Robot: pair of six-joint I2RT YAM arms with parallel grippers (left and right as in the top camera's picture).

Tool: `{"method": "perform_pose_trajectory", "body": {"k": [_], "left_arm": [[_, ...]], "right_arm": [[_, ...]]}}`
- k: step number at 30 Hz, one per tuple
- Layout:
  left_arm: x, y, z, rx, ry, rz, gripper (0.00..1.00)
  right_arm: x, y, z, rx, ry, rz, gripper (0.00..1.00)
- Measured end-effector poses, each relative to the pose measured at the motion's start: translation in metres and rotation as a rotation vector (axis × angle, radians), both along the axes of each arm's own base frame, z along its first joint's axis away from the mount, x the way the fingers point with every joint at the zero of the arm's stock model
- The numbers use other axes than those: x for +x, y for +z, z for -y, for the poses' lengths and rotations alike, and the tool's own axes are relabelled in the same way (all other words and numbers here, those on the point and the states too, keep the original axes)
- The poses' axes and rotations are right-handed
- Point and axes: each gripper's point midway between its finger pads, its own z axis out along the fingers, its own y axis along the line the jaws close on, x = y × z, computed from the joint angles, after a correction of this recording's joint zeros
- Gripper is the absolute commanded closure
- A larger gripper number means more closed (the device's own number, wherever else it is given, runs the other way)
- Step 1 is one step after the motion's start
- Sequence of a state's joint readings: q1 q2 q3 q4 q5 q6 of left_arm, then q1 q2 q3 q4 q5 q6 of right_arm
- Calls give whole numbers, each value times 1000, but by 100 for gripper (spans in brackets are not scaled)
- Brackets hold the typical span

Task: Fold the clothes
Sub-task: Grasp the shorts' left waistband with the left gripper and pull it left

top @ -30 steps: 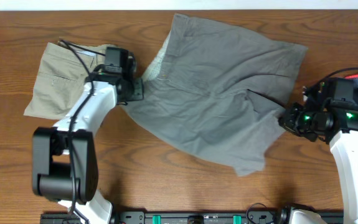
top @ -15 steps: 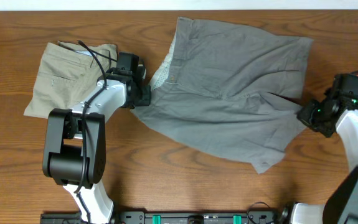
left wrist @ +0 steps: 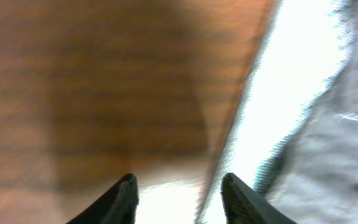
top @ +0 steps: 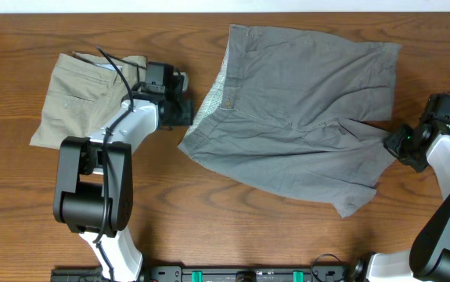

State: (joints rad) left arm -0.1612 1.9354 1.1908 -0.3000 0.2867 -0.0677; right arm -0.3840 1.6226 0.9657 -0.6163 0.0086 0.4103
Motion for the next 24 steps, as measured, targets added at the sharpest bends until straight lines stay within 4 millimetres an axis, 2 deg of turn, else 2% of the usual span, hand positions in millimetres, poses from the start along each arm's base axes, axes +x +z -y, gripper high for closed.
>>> {"method": "perform_pose_trajectory", "body": {"k": [5, 13, 16, 21, 24], "left_arm": [[26, 32, 34, -148, -99, 137, 38], [39, 53, 72, -228, -198, 259, 39], [43, 46, 82, -240, -220, 273, 39], [46, 17, 91, -242, -234, 256, 39], [50, 11, 93, -245, -237, 272, 40]], "right_arm": [[-1, 0, -2, 12, 4, -1, 98], [-3, -2, -8, 40, 10, -10, 98], [-3, -2, -9, 45, 12, -9, 98], [-3, -2, -10, 48, 14, -9, 98], [-3, -2, -10, 48, 14, -8, 98]]}}
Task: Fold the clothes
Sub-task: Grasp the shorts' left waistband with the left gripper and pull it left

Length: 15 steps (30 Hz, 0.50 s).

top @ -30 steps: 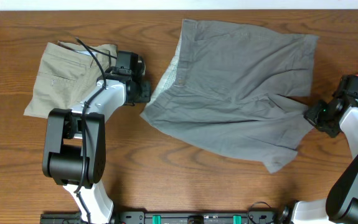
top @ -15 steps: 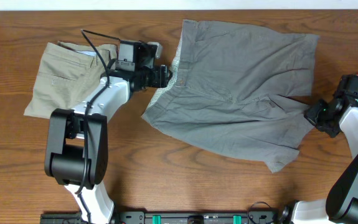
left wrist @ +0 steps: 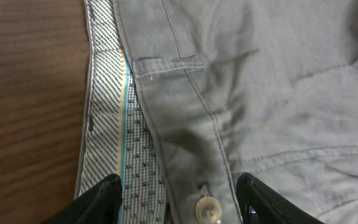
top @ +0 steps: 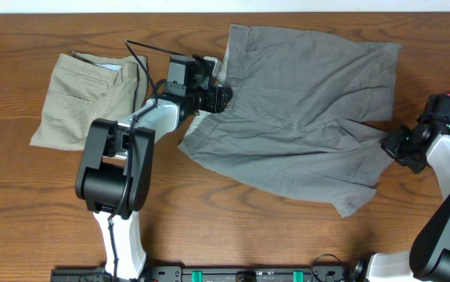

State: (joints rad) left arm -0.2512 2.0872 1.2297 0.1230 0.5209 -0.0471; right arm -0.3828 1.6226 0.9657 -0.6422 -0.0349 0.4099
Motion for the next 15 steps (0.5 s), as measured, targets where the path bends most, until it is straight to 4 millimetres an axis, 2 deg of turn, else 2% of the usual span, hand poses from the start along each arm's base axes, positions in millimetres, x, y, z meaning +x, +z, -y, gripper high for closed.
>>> {"method": "perform_pose_trajectory", "body": {"k": [4, 15], "left_arm": [[6, 6, 2, -10, -2, 40, 43], [3, 9, 19, -14, -32, 64, 44]], "right_arm": [[0, 0, -1, 3, 1, -1, 99], [-1, 0, -1, 4, 1, -5, 99]]}}
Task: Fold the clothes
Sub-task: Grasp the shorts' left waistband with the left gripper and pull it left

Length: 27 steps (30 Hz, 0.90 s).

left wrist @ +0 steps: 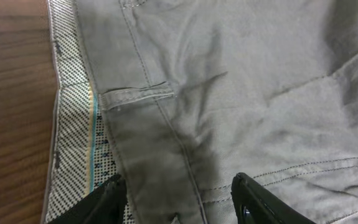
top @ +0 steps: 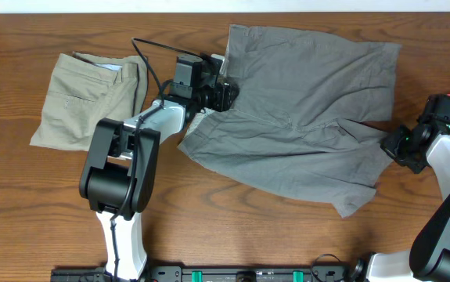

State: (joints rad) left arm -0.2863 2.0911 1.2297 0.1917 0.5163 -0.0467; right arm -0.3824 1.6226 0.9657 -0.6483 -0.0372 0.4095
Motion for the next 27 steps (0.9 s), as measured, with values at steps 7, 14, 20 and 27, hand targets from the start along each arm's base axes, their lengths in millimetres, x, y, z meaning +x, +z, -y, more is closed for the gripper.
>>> {"method": "perform_pose_trajectory", "body": {"k": [7, 14, 20, 27], "left_arm": [[4, -7, -4, 22, 23, 3, 44], [7, -24, -6, 35, 41, -4, 46], [7, -23, -4, 17, 40, -11, 69], [11, -10, 4, -25, 9, -8, 94]], "right_arm": [[-2, -1, -1, 3, 3, -9, 99], [-3, -1, -1, 3, 9, -12, 99], [-3, -1, -1, 3, 9, -12, 98], [-3, -1, -1, 2, 11, -13, 98]]}}
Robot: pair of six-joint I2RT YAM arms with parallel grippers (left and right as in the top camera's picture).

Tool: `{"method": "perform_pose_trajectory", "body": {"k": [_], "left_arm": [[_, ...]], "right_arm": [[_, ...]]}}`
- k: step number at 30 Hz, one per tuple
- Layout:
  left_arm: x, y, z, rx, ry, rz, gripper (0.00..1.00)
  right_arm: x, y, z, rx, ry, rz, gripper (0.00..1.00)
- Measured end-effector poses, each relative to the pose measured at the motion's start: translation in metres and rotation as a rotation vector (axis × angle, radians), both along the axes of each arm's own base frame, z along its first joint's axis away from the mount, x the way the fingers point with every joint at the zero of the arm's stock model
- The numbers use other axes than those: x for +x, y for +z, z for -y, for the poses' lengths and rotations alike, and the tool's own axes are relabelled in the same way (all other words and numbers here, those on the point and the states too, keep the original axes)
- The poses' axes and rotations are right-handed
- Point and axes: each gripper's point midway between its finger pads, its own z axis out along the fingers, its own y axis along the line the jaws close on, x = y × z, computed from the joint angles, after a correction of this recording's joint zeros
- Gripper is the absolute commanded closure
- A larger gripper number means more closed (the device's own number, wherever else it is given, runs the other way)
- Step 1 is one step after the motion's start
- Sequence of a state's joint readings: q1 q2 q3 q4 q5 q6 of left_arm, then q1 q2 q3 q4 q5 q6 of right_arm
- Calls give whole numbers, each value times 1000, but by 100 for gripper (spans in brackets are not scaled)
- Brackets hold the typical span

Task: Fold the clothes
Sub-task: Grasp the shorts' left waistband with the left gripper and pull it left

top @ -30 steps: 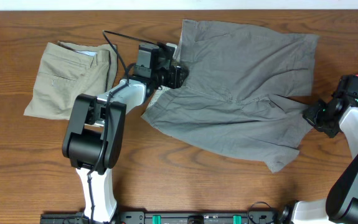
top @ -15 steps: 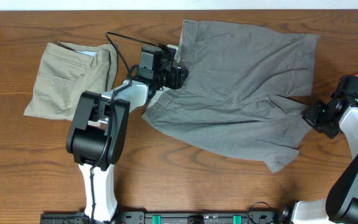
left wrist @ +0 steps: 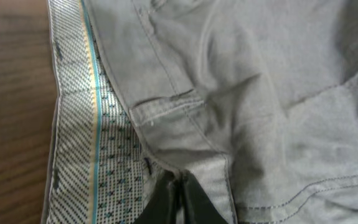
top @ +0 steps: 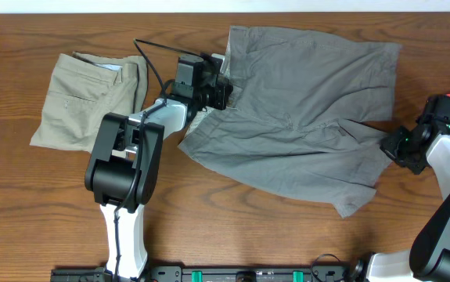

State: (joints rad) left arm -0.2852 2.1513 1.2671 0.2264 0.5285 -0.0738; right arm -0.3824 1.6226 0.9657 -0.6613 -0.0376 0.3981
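Note:
Grey shorts (top: 303, 117) lie spread on the wooden table, waistband to the left with its patterned lining (left wrist: 82, 143) turned out. My left gripper (top: 218, 92) is at the waistband's upper left; in the left wrist view (left wrist: 177, 186) its fingers are pressed together, shut on the waistband fabric near the fly. A tan pair of shorts (top: 91, 98) lies folded at the left. My right gripper (top: 397, 145) rests at the grey shorts' right leg hem; its fingers are too small to read.
Bare wood table (top: 232, 227) stretches along the front. The left arm's black cable (top: 154, 59) loops over the tan shorts' right edge. The right arm's base stands at the right edge.
My left gripper, open over the waistband before, has shut on the waistband fabric near the fly. The right arm has not moved.
My left gripper was open beside the tan folded shorts, left of the grey shorts. Then it was open over the grey shorts' waistband near the button, then a little further in. Now it is shut on the waistband. The right arm stayed at the right hem.

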Motion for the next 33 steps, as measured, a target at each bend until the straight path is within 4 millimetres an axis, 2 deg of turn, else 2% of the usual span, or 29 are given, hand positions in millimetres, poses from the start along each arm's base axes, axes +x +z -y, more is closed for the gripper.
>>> {"method": "perform_pose_trajectory", "body": {"k": [5, 9, 12, 18, 21, 22, 23, 24, 30, 33], "left_arm": [[1, 2, -1, -7, -2, -4, 94], [4, 1, -11, -7, 20, -15, 94], [10, -3, -31, -1, 65, -35, 94], [27, -5, -84, 4, 195, -49, 94], [31, -5, -100, 6, 230, -49, 93], [31, -5, -101, 2, 229, -50, 74], [30, -4, -99, -8, 217, -52, 40], [29, -3, -96, -23, 209, -57, 2], [16, 9, -67, -158, 118, -121, 2], [11, 12, -60, -194, 87, -138, 0]], "right_arm": [[0, 0, 0, 0, 0, 0, 98], [0, 0, 0, 0, 0, 0, 98], [0, 0, 0, -2, 0, -1, 98], [-2, 0, 1, -9, -3, -11, 98], [-5, -1, 3, -18, -6, -24, 97], [-5, -1, 3, -22, -7, -26, 97], [-5, -1, 4, -23, -7, -26, 97], [-6, -1, 4, -24, -7, -27, 96], [-4, -1, 5, -29, -8, -22, 96], [-4, -1, 5, -30, -8, -21, 96]]}}
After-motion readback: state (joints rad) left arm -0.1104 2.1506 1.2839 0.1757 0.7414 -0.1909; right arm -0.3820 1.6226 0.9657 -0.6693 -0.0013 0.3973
